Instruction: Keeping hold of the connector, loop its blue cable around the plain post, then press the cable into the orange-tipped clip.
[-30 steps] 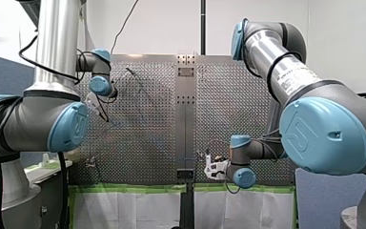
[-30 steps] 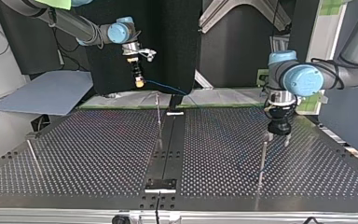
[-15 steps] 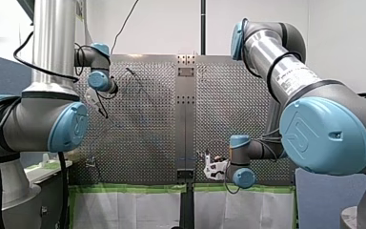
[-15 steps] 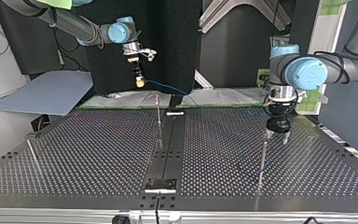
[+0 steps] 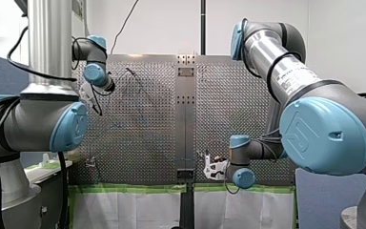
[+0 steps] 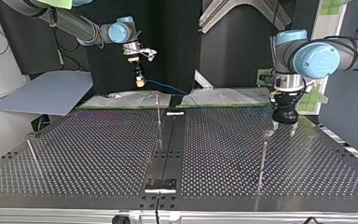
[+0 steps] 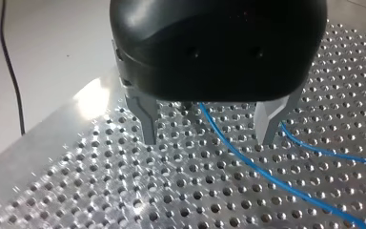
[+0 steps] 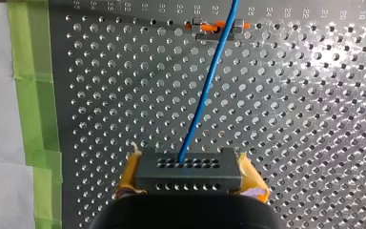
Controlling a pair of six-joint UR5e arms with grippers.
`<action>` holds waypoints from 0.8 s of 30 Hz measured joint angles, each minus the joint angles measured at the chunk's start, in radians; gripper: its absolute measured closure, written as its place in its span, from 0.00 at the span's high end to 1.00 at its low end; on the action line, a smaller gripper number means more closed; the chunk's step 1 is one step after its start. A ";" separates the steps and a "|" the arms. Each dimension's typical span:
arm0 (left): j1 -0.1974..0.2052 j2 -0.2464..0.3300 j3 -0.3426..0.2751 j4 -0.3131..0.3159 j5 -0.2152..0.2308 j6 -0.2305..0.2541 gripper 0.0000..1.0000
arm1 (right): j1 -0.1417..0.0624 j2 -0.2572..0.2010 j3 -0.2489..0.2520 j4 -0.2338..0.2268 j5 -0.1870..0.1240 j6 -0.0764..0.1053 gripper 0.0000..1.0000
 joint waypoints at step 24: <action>-0.015 0.242 0.136 -0.236 0.088 0.216 0.99 | -0.004 -0.001 -0.001 -0.004 -0.008 0.009 0.00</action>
